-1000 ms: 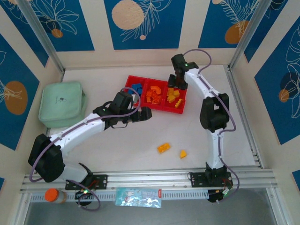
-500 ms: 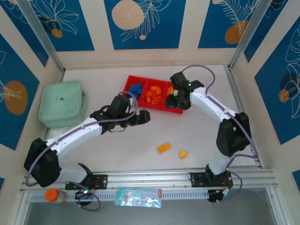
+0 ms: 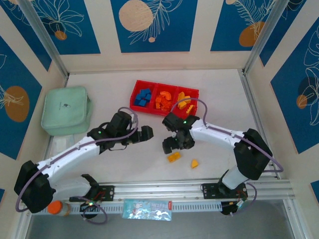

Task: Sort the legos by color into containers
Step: Pick up the lego from the bottom-center of the table.

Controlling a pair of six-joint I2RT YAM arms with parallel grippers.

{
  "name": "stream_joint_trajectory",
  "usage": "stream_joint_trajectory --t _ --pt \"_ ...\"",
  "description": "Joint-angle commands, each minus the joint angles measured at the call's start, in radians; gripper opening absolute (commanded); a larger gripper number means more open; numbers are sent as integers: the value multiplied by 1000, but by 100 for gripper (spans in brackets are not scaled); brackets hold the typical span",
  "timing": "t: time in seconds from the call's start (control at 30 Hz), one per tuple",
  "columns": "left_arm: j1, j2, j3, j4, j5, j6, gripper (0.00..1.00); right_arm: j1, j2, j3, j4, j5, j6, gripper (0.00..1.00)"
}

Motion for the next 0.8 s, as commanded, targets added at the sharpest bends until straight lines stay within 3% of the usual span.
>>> stream_joint_trajectory --t 0.0,0.33,0.77 --pt "-7 -30 -26 -40 -29 -14 99 42 16 -27 24 8 26 92" --pt "-7 -39 -41 -45 -38 -19 99 105 130 -23 50 63 46 94" --pt "-7 -22 -38 -37 -39 -18 99 124 157 -15 36 86 55 69"
